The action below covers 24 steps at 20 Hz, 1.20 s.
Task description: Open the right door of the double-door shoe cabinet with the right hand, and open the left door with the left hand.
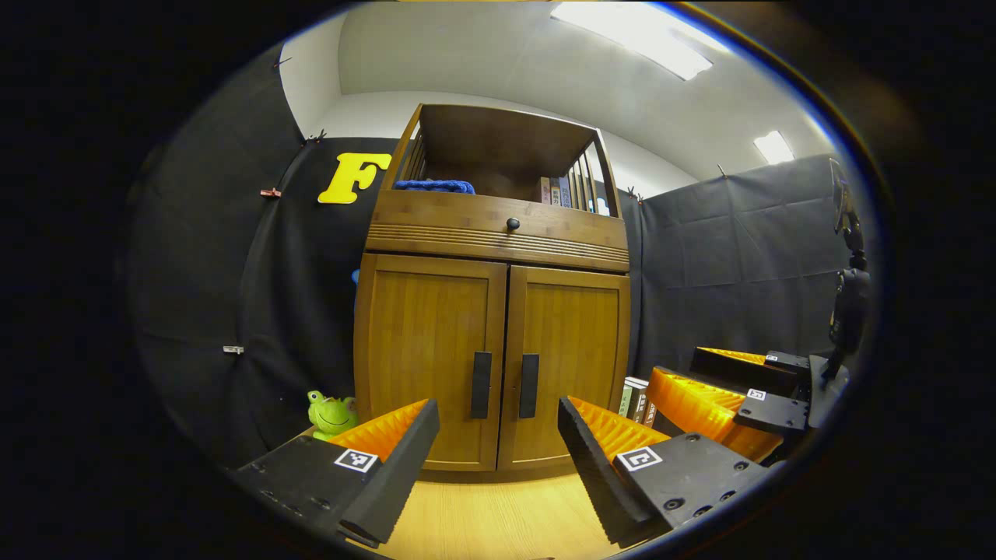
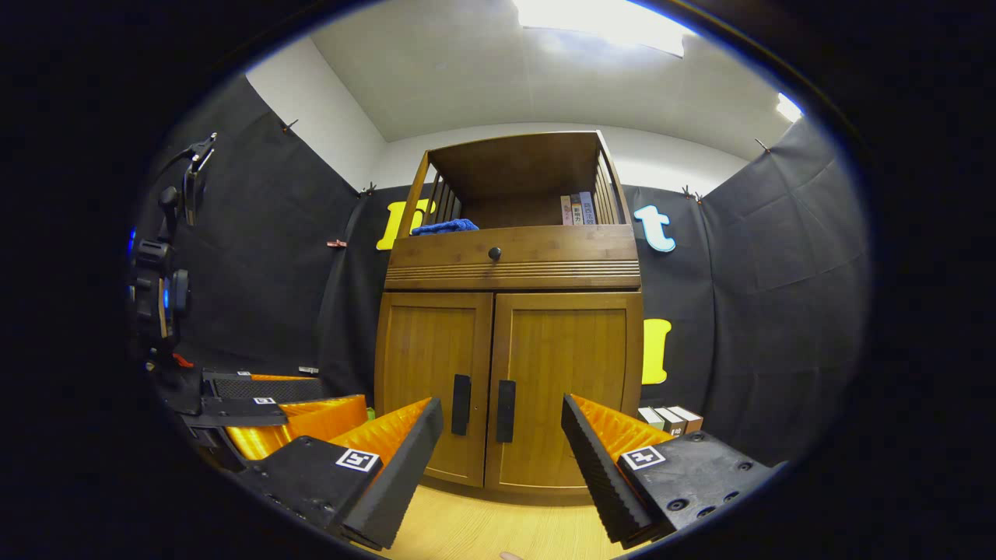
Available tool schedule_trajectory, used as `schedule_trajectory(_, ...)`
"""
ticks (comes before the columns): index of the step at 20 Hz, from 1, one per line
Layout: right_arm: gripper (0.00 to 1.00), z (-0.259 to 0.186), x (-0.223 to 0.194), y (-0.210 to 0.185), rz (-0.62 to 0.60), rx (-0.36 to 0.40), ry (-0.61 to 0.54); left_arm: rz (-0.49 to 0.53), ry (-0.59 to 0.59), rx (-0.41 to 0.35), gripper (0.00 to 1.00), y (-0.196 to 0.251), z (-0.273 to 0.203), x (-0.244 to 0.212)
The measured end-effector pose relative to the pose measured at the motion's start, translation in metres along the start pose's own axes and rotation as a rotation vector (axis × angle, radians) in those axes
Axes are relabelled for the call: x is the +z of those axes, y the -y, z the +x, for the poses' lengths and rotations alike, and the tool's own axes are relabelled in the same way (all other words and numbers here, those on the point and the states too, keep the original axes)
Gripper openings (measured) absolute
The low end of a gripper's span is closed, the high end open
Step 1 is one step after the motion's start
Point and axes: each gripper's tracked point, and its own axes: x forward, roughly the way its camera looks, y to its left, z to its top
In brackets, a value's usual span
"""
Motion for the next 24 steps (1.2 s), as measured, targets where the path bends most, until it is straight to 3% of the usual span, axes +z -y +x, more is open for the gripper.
schedule_trajectory(10,0.97,0.035,-0.016,-0.008,0.028,0.017,-0.021,-0.002,0.006,0.066,0.95,-0.027,-0.029,0.004)
schedule_trajectory(18,0.97,0.095,-0.046,-0.013,0.021,0.004,-0.044,0.0,-0.01,0.139,0.95,-0.06,-0.051,0.002)
schedule_trajectory(24,0.96,0.147,-0.078,-0.014,0.036,-0.023,-0.095,0.012,-0.03,0.152,0.95,-0.072,-0.062,-0.001)
